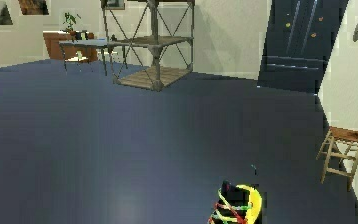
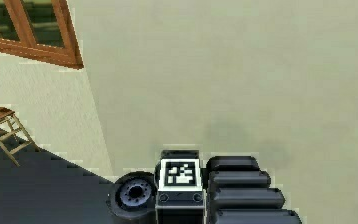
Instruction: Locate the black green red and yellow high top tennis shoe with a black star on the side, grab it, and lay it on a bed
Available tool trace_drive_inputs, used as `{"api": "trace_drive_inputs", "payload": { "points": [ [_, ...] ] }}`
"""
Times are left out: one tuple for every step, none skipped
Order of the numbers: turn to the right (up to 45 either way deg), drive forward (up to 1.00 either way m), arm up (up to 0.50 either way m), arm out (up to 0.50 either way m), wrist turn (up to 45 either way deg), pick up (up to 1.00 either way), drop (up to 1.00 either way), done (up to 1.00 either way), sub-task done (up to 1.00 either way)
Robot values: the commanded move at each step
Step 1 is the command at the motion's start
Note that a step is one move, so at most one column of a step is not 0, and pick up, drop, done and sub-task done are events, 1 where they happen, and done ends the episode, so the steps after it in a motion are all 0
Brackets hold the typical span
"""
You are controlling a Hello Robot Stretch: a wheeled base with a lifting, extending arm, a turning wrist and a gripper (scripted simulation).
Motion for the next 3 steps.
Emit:
{"api": "trace_drive_inputs", "payload": {
  "points": [
    [-45.0,0.0,0.0,0.0,0.0,0.0,0.0,0.0,0.0],
    [-21.0,0.0,0.0,0.0,0.0,0.0,0.0,0.0,0.0],
    [0.0,0.65,0.0,0.0,0.0,0.0,0.0,0.0,0.0]
  ]
}}
